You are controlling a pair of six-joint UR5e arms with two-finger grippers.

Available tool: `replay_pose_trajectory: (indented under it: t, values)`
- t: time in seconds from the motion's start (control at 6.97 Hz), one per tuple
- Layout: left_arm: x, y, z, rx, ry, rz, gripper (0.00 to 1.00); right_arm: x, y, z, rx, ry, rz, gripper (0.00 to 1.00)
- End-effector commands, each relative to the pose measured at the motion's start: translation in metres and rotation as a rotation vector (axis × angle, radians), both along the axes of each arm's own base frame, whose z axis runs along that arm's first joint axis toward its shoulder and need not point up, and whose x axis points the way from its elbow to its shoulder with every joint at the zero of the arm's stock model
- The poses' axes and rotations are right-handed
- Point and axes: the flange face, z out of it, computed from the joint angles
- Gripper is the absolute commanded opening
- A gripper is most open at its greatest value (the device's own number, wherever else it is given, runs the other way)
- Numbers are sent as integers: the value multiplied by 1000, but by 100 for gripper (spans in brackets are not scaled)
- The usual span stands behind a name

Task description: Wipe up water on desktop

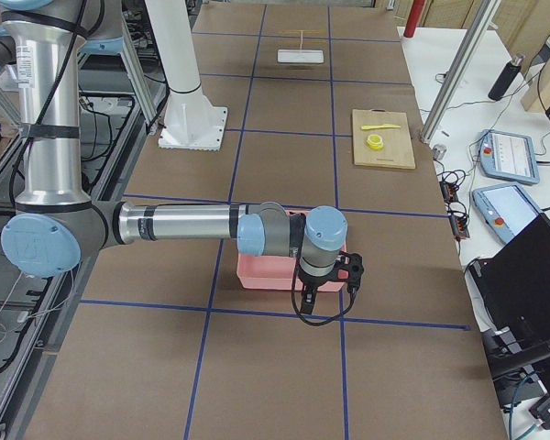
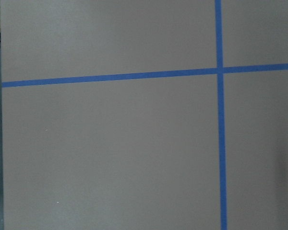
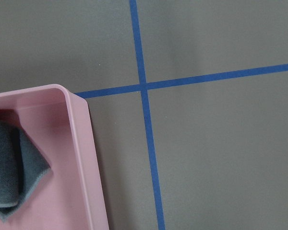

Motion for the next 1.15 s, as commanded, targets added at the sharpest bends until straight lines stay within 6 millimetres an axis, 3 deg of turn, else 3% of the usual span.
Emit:
replay_pose_trajectory:
  t: [0.0,0.57,1.0]
  values:
    - [2,-4,-4,10,17,-25,98,0,-3,3,-2,4,0,100]
    - [3,-3,0,-5,20,-34,98,2,-3,2,0,10,3,100]
    - [3,-4,-2,-11,20,-44,98,2,-11,-22,40,12,8,100]
